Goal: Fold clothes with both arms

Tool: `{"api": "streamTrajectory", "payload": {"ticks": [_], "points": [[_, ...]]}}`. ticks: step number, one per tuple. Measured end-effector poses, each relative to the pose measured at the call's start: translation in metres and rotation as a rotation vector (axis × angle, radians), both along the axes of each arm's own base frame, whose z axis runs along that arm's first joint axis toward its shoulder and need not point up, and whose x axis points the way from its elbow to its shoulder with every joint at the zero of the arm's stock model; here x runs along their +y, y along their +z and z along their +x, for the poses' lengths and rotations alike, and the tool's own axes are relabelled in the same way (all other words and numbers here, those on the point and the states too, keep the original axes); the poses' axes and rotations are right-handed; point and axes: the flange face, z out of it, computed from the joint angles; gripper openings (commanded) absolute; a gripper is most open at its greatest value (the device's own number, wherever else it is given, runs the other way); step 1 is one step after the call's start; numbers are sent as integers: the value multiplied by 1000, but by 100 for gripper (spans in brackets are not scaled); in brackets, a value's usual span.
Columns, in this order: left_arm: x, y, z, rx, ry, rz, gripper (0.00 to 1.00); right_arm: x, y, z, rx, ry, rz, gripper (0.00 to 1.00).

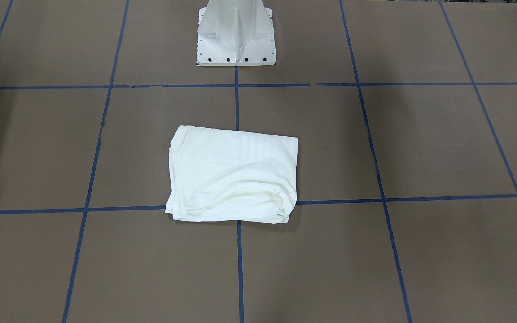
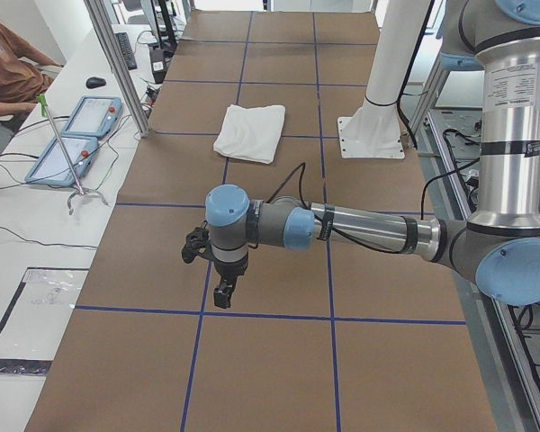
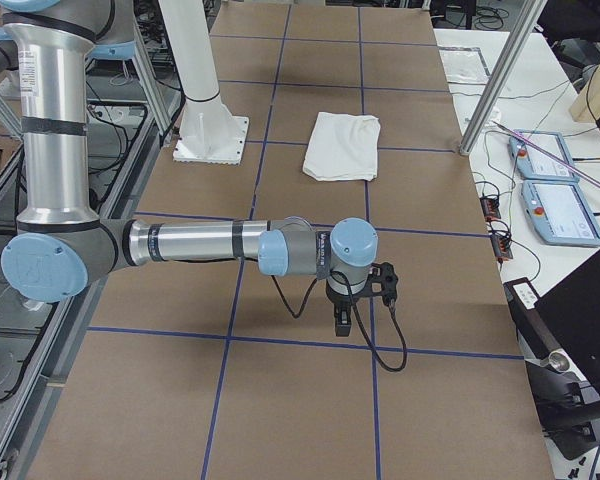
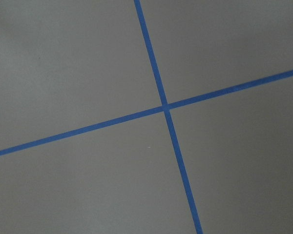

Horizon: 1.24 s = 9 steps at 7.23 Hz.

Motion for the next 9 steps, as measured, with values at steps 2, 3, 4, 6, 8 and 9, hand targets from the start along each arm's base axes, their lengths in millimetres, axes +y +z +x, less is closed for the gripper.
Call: {"api": "streamTrajectory", "payload": {"ticks": [2,3,4,6,8,9], "points": [[4,20,3,37,19,-25,100,8,8,7,-2,41,-44,100],[4,24,3,41,20,-31,100,12,10,15,-5,61,-52,100],[4,24,2,43,19,-30,100,16,11,25,-9,83,-54,100],[4,20,-1,44,13,-23,100,31,18,36,-11,102,-61,100],[3,18,-3,41,10,-19,100,40,21,38,-10,105,-68,100],[3,18,-3,42,9,-18,100,41,22,38,-8,107,-71,100]]}}
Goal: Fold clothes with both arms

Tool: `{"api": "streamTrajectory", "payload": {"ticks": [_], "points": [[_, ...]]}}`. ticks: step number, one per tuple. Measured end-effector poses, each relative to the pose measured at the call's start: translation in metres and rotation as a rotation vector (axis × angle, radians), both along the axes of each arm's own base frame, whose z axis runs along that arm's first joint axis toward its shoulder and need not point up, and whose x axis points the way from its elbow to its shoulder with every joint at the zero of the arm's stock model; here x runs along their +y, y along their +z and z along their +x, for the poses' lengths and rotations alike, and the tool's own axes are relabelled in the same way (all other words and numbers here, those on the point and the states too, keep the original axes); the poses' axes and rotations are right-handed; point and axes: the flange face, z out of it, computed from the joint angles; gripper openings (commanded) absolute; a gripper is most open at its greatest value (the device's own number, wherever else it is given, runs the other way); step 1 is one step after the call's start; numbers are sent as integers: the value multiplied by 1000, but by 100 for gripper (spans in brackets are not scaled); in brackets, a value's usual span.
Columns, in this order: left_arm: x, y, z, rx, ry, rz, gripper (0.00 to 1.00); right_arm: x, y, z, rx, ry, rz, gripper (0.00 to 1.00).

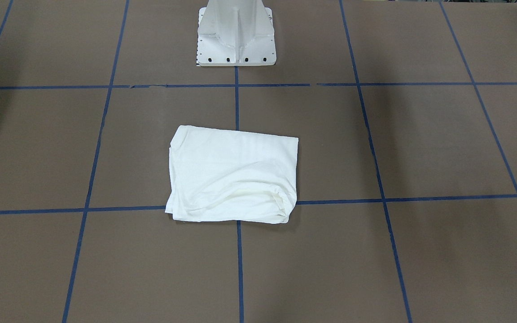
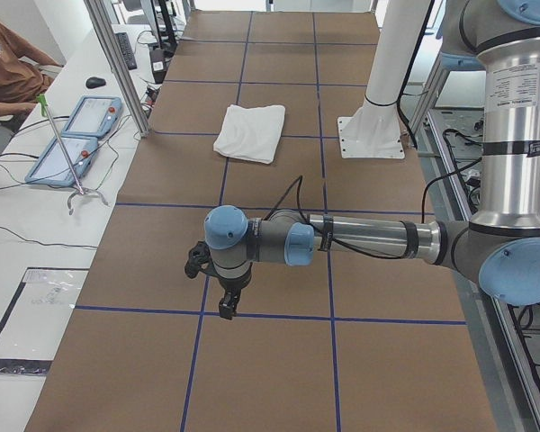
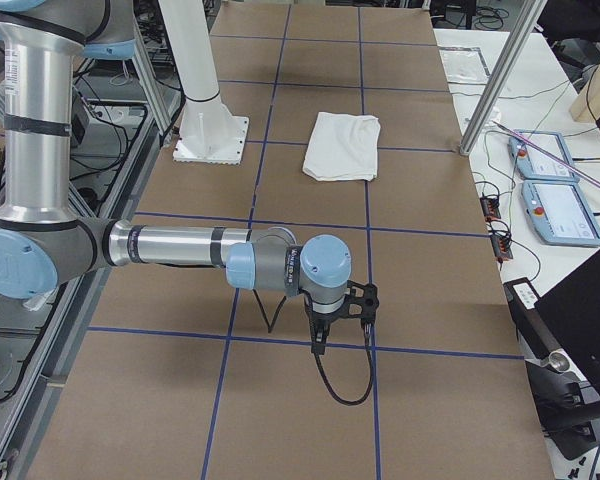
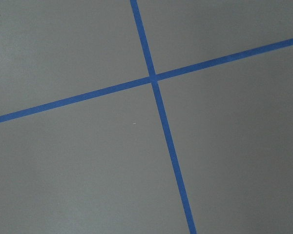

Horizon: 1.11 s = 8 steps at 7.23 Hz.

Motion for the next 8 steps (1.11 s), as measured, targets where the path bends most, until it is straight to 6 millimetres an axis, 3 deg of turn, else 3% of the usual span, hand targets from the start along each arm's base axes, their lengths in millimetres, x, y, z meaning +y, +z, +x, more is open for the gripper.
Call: {"api": "streamTrajectory", "payload": {"ticks": [8], "points": [[-1,-5,-14,10,-194,-145,100,-1,-2,0,1,9,-4,100]]}}
